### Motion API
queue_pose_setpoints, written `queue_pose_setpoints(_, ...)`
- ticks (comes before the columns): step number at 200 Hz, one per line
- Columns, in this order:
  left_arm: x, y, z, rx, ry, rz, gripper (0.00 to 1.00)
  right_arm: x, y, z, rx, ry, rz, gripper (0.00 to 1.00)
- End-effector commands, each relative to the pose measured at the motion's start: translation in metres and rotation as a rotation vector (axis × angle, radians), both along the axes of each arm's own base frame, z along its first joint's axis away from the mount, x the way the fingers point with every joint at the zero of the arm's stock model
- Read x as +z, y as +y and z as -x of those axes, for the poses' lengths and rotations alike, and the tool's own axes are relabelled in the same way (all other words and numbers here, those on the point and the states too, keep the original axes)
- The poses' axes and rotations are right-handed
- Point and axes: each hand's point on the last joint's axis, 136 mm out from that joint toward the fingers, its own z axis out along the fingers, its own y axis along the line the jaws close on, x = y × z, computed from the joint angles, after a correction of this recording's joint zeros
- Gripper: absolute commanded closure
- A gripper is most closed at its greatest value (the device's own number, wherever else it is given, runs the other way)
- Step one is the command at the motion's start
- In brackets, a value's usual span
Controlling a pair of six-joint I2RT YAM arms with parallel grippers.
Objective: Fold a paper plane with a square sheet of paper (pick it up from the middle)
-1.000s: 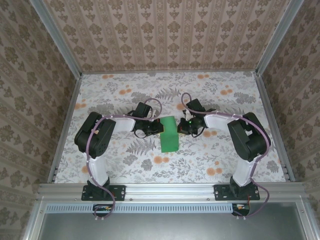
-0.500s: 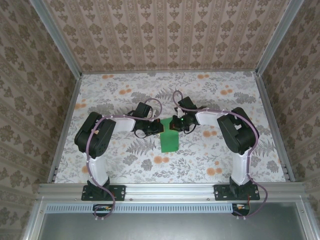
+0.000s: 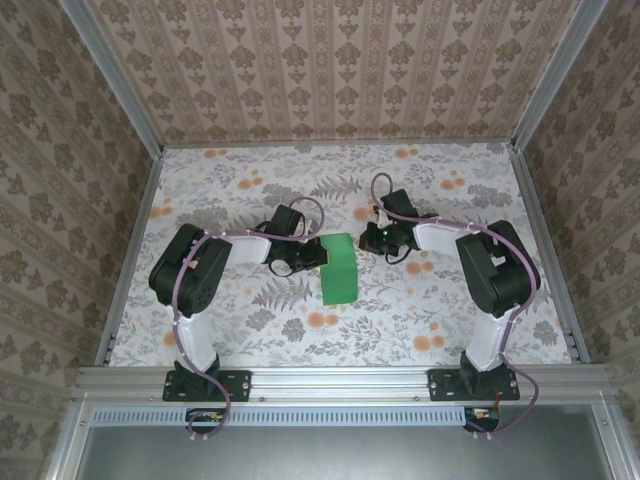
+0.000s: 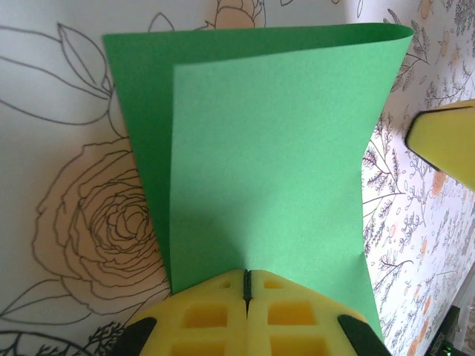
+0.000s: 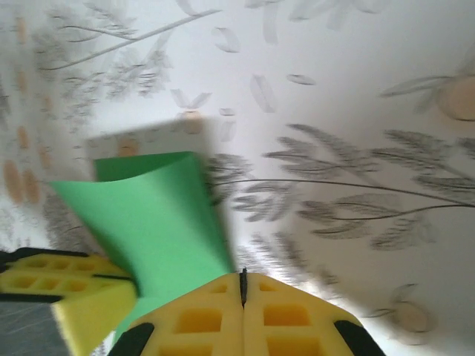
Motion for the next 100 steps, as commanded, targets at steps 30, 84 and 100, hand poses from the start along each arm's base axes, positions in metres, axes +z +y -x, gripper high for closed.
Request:
queue_pose_setpoints(30,-0.092,0.073,0.066,0.036,0.249,-0.379,1.0,-0.008,0.047,-0.004,0.054,0.009,-0.063,1.0)
queue_pose_setpoints(84,-0.093,0.075,0.068,0.037,0.251,-0.383,1.0,-0.03,0.014,-0.022,-0.047,0.046,-0.01,1.0)
queue_pose_setpoints(100,-0.093,0.075,0.068,0.034,0.252,-0.383,1.0,-0.036,-0.009,-0.032,-0.128,0.055,0.014,1.0)
